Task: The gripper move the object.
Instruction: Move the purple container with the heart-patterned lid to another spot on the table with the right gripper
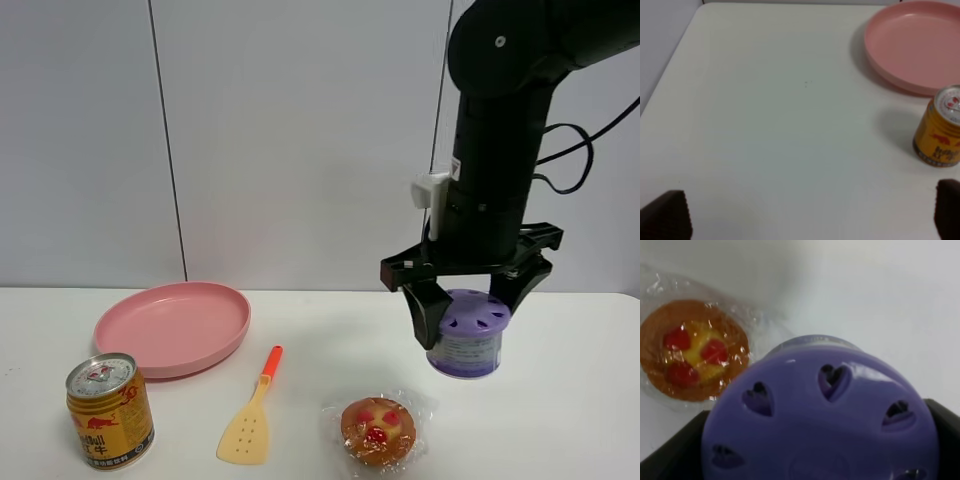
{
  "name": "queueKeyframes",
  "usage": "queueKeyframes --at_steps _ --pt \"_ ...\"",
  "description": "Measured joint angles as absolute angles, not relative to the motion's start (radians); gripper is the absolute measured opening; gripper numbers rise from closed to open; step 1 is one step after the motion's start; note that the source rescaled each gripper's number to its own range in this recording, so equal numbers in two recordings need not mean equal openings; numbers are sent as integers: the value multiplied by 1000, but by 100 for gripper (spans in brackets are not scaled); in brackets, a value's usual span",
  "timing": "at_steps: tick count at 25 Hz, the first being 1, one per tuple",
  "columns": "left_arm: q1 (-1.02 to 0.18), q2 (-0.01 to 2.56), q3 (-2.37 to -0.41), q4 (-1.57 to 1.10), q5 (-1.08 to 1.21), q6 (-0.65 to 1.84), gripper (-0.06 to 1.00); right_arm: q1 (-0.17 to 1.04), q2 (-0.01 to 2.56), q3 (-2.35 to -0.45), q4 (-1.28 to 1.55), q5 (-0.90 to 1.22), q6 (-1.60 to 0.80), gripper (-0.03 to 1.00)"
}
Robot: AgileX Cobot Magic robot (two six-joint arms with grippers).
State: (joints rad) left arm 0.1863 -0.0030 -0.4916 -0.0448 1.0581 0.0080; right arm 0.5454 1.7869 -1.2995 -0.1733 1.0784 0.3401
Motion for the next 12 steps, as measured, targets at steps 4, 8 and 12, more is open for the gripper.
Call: queueKeyframes --at_steps 4,8,12 --pt "186 -3 -492 -45 1058 8 100 544 1719 -1228 -178 1054 355 1" --pt "186 -3 -492 -45 1058 8 100 515 1678 -1147 -180 1024 377 1" --pt "186 -3 -492 -45 1058 8 100 470 1646 -1046 -179 957 389 1"
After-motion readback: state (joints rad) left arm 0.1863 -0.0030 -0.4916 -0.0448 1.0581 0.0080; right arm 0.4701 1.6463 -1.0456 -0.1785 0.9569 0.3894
